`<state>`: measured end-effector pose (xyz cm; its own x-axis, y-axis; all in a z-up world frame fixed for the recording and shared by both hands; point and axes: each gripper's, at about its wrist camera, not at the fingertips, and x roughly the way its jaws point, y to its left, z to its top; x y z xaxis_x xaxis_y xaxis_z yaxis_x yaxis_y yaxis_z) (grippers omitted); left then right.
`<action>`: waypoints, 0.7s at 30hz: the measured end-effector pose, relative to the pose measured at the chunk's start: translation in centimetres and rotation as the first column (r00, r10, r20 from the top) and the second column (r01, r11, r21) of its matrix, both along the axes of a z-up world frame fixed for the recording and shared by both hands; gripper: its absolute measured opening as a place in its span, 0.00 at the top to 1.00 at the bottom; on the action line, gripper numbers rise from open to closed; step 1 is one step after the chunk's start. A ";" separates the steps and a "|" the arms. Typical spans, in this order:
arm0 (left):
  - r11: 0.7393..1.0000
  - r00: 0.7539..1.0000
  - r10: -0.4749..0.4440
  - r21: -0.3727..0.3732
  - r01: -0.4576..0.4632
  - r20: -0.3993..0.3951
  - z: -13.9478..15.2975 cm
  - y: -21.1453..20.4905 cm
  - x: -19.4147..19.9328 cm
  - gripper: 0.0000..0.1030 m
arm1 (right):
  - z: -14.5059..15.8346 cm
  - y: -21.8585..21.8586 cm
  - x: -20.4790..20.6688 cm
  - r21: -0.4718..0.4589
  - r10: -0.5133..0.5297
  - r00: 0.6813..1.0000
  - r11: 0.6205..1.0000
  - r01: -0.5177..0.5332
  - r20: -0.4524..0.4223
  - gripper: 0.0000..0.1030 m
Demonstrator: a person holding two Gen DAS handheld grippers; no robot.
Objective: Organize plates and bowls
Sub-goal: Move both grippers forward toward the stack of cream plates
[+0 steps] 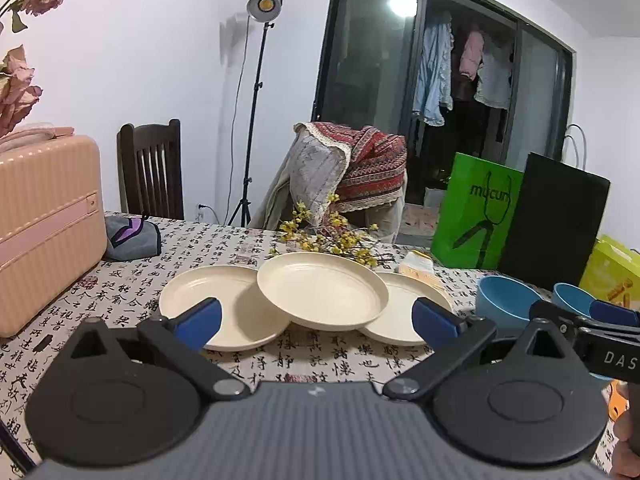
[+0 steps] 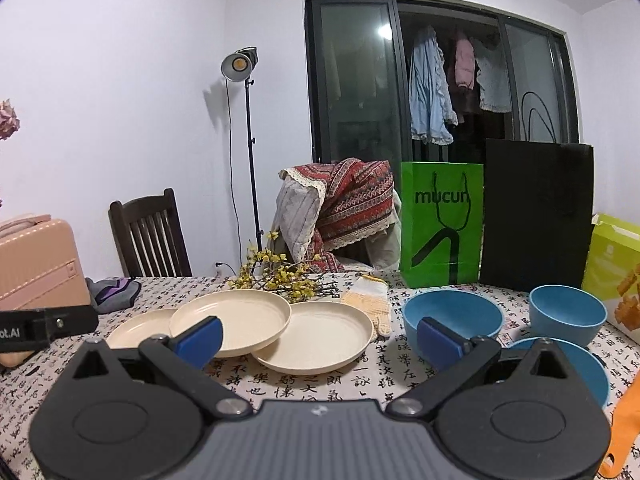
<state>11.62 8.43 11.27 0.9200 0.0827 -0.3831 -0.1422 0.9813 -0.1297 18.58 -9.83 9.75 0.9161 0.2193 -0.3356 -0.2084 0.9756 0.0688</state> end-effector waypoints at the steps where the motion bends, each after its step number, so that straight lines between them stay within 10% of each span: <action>1: 1.000 1.000 0.005 0.000 -0.005 -0.004 0.1 0.2 0.3 0.00 | 0.1 0.1 0.4 0.002 0.000 1.000 1.000 0.000 -0.004 0.00; 21: 0.997 0.995 0.067 -0.023 -0.069 -0.078 0.1 2.9 6.9 0.00 | 0.5 3.7 8.4 0.013 0.010 0.995 1.000 -0.009 -0.099 0.00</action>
<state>18.54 11.38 11.39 0.8802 0.1335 -0.4554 -0.2194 0.9654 -0.1412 26.94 -6.17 10.25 0.8765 0.2327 -0.4214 -0.2093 0.9726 0.1016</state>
